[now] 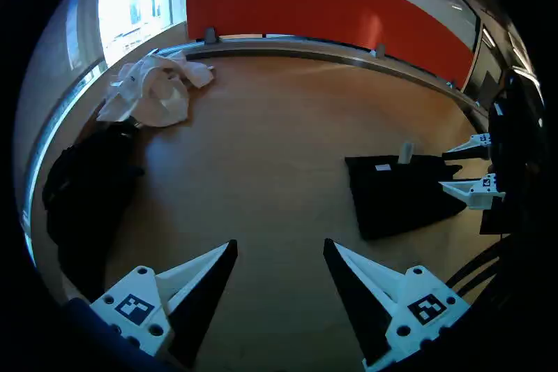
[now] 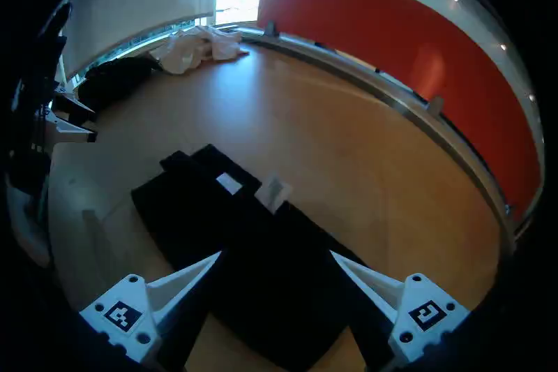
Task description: Fold towel
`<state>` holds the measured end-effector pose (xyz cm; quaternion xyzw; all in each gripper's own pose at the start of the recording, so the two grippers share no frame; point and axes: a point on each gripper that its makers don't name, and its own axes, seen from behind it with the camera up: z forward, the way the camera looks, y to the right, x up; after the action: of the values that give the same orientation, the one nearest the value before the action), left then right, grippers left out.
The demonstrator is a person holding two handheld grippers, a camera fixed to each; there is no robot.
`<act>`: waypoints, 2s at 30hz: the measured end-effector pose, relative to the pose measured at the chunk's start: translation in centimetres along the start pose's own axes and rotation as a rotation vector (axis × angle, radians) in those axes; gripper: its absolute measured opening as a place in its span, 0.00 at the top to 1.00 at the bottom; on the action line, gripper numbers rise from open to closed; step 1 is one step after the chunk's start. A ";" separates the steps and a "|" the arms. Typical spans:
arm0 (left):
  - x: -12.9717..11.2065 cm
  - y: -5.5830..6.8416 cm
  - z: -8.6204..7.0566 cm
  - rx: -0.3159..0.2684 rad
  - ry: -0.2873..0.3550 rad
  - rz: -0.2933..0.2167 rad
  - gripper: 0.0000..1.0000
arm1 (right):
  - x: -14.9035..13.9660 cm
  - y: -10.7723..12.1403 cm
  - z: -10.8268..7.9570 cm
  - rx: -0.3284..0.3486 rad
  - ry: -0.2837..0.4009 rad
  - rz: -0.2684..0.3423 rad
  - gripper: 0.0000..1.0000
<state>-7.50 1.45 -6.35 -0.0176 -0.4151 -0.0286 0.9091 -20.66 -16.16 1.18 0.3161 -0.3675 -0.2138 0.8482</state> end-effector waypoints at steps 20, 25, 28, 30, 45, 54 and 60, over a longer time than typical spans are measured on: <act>-0.9 -0.6 -0.8 -0.005 -0.002 -0.035 0.08 | 0.4 -0.4 2.6 0.003 -0.026 -0.022 0.00; -1.0 -0.5 -0.7 -0.009 -0.005 -0.034 0.09 | 0.4 0.0 3.3 -0.004 -0.034 -0.026 0.00; -1.0 -0.5 -0.6 -0.011 -0.007 -0.032 0.09 | 0.7 0.3 3.6 -0.008 -0.034 -0.026 0.00; -1.1 -0.5 -0.6 -0.012 -0.009 -0.032 0.08 | 0.9 0.4 3.8 -0.011 -0.034 -0.025 0.00; -1.0 -0.5 -0.4 -0.023 -0.015 -0.028 0.08 | 2.7 2.3 4.8 -0.044 -0.020 -0.031 0.00; -0.9 -0.1 -0.5 -0.033 -0.017 -0.020 0.08 | 3.9 3.4 5.0 -0.058 -0.007 -0.036 0.00; -0.9 0.1 -0.5 -0.037 -0.018 -0.022 0.08 | 4.2 3.8 4.8 -0.063 -0.003 -0.031 0.00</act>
<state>-7.71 1.55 -7.42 -0.0301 -0.4229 -0.0459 0.9045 -21.16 -17.80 8.38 0.2945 -0.3567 -0.2388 0.8538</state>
